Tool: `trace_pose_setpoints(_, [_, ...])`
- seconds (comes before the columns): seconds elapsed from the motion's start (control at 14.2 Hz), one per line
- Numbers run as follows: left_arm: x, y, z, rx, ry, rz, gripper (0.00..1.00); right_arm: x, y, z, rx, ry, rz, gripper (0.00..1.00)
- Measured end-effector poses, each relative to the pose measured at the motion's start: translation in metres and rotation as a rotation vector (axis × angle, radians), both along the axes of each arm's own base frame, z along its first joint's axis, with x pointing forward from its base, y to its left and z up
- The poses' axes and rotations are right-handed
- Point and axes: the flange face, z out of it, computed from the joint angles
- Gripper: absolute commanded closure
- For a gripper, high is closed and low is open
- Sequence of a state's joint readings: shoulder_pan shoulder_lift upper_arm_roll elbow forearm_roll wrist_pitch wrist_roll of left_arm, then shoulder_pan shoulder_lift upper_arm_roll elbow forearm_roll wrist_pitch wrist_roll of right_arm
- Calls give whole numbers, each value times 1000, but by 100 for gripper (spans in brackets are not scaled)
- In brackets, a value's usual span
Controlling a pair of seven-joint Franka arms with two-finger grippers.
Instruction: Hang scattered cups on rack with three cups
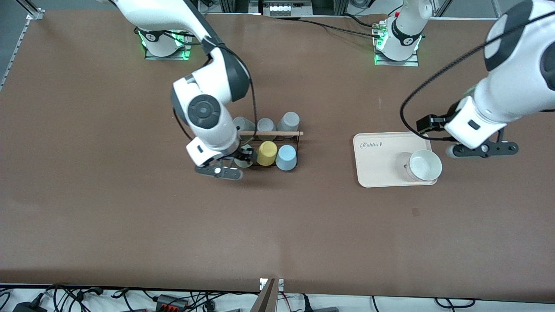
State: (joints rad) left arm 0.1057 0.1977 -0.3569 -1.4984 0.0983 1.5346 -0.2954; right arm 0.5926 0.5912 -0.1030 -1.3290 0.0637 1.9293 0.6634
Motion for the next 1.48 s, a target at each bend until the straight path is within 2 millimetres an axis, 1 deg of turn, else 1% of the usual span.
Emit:
trace_pose_setpoints(0.07, [-9, -2, -3, 5, -16, -2, 0, 14, -32, 22, 3, -8, -22, 0])
trace_pose_setpoints(0.21, [-22, 4, -6, 1, -30, 7, 0, 41, -113, 67, 36, -25, -105, 0])
trace_pose_setpoints(0.28, [-25, 8, -6, -1, -32, 13, 0, 49, -159, 85, 52, -20, -129, 0])
trace_pose_setpoints(0.35, [-26, 11, -5, -4, -34, 18, 0, 52, -200, 98, 59, -7, -124, 0])
trace_pose_setpoints(0.42, [-25, 12, -5, -7, -37, 22, 0, 52, -231, 109, 62, 4, -98, 0])
trace_pose_setpoints(0.49, [-24, 13, -4, -9, -41, 24, 0, 49, -254, 118, 63, 15, -68, 0])
trace_pose_setpoints(0.56, [-24, 14, -4, -10, -42, 25, 0, 46, -271, 126, 64, 25, -46, 0])
trace_pose_setpoints(0.84, [-25, 10, -5, -58, -27, 37, 0, 25, -333, 159, 73, 30, 28, 0])
trace_pose_setpoints(0.91, [-26, 10, -5, -64, -25, 41, 0, 18, -346, 165, 69, 28, 36, 0])
trace_pose_setpoints(0.98, [-25, 10, -5, -66, -24, 48, 0, 9, -354, 169, 51, 28, 43, 0])
trace_pose_setpoints(1.05, [-25, 11, -5, -66, -24, 59, 0, -1, -357, 171, 28, 22, 49, 0])
trace_pose_setpoints(1.2, [-25, 12, -5, -65, -23, 65, 0, -22, -356, 171, 9, -4, 60, 0])
trace_pose_setpoints(1.34, [-26, 12, -6, -63, -18, 67, 0, -45, -354, 166, 11, -21, 67, 0])
trace_pose_setpoints(1.48, [-27, 12, -7, -61, -6, 67, 0, -62, -354, 162, 13, -23, 70, 0])
